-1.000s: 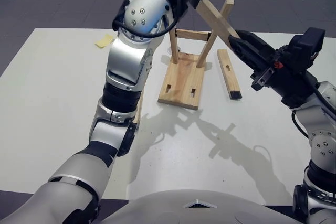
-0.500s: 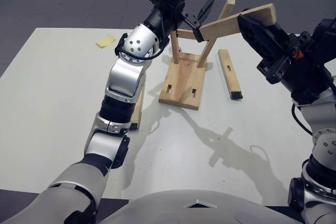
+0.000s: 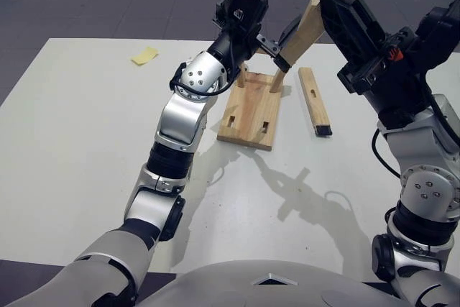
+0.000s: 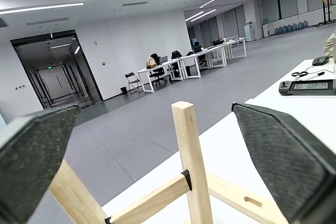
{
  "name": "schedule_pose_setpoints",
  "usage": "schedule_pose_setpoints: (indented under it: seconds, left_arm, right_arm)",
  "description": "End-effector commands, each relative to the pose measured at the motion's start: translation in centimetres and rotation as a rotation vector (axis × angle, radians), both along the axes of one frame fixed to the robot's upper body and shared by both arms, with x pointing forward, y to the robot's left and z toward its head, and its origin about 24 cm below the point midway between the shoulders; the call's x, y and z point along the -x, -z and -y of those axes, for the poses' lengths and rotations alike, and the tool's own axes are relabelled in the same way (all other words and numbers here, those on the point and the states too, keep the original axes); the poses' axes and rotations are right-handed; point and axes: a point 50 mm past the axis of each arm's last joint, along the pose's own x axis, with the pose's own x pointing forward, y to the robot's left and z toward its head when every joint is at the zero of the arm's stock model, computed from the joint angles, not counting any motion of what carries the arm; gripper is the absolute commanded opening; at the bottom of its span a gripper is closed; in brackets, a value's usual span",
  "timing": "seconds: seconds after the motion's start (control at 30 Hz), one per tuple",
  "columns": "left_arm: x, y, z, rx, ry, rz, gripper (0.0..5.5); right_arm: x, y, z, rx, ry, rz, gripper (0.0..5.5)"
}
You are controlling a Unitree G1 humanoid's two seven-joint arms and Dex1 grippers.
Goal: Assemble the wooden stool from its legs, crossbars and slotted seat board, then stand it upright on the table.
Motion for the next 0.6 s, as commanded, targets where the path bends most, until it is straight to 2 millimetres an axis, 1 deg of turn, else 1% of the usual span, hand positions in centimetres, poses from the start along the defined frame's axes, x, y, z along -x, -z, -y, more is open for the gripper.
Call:
schedule_pose_setpoints:
  seconds: [0.03,0.1,0.13,0.2,0.23,0.27,0.3,0.33,0.37,0.4,0.43,0.5,0.6]
  left_arm:
    - [0.1,0.1,0.1,0.026,-0.002,-0.011,5.4]
    - [-0.5,-1.1,-1.8,0.12,-0.107,0.021,5.4]
    - [-0.9,-1.9,-3.3,0.181,-0.175,0.042,5.4]
    - [-1.4,-3.2,-7.2,0.328,-0.316,0.072,5.4]
    - [-1.5,-3.5,-9.4,0.397,-0.389,0.074,5.4]
    - [-1.6,-3.5,-11.3,0.466,-0.452,0.064,5.4]
    - [-1.5,-3.1,-13.3,0.532,-0.511,0.046,5.4]
    - [-1.3,-2.5,-14.8,0.569,-0.563,0.034,5.4]
    - [-1.2,-2.0,-15.8,0.577,-0.604,0.025,5.4]
    - [-1.1,-1.5,-16.3,0.572,-0.631,0.017,5.4]
    - [-1.1,-0.9,-16.3,0.569,-0.644,0.007,5.4]
    - [-1.4,0.1,-15.5,0.548,-0.647,-0.012,5.4]
    - [-1.9,1.3,-14.0,0.533,-0.633,-0.036,5.4]
  right_arm:
    - [-0.5,-0.6,0.6,-0.04,0.062,0.031,0.41]
    - [-0.7,-0.2,1.5,-0.056,0.104,0.014,0.41]
    - [-0.9,0.1,2.1,-0.062,0.136,0.002,0.41]
    - [-1.4,1.0,4.2,-0.079,0.241,-0.041,0.41]
    - [-1.6,1.4,5.2,-0.086,0.294,-0.061,0.41]
    - [-1.8,1.7,5.9,-0.087,0.335,-0.075,0.41]
    - [-2.5,2.1,6.4,-0.074,0.389,-0.091,0.41]
    - [-3.3,2.5,6.7,-0.062,0.425,-0.106,0.41]
    - [-4.2,2.9,6.9,-0.056,0.453,-0.119,0.41]
    - [-5.3,3.4,7.0,-0.053,0.495,-0.14,0.41]
    - [-6.6,4.1,7.2,-0.044,0.543,-0.165,0.41]
    - [-9.1,5.9,8.0,-0.035,0.653,-0.226,0.41]
    - [-11.8,8.2,8.8,-0.031,0.734,-0.312,0.41]
